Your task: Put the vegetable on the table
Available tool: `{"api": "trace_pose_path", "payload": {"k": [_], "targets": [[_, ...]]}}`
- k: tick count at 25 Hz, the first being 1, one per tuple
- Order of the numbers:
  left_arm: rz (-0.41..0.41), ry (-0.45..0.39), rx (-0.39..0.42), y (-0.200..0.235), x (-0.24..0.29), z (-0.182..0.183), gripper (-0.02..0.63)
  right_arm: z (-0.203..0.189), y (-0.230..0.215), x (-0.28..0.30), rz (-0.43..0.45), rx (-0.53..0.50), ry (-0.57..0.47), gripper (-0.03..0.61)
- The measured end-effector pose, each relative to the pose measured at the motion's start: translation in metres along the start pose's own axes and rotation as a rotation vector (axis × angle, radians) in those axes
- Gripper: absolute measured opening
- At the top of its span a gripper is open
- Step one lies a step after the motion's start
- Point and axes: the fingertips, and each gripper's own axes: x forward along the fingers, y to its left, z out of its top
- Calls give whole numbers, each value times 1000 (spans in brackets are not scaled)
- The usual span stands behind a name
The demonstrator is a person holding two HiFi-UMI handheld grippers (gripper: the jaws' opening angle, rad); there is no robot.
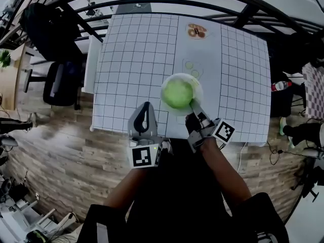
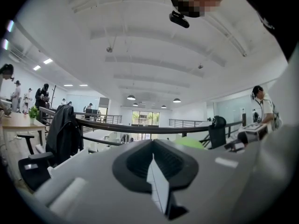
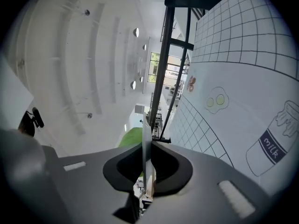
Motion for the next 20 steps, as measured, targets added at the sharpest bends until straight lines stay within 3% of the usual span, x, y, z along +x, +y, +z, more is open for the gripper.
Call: {"api": "trace_pose_path", "payload": {"k": [4, 8, 13, 20], "targets": [[5, 5, -20, 19, 26, 16, 8, 7, 5, 44, 43, -33, 24, 23], [42, -3, -33, 7, 46, 12, 8, 17, -29, 64, 71, -21, 79, 24], [78, 39, -31, 12, 62, 2, 8, 20, -57, 93, 66, 33, 102, 25], [132, 59, -27, 23, 74, -8, 8, 28, -86, 130, 67, 23, 127, 25]]}}
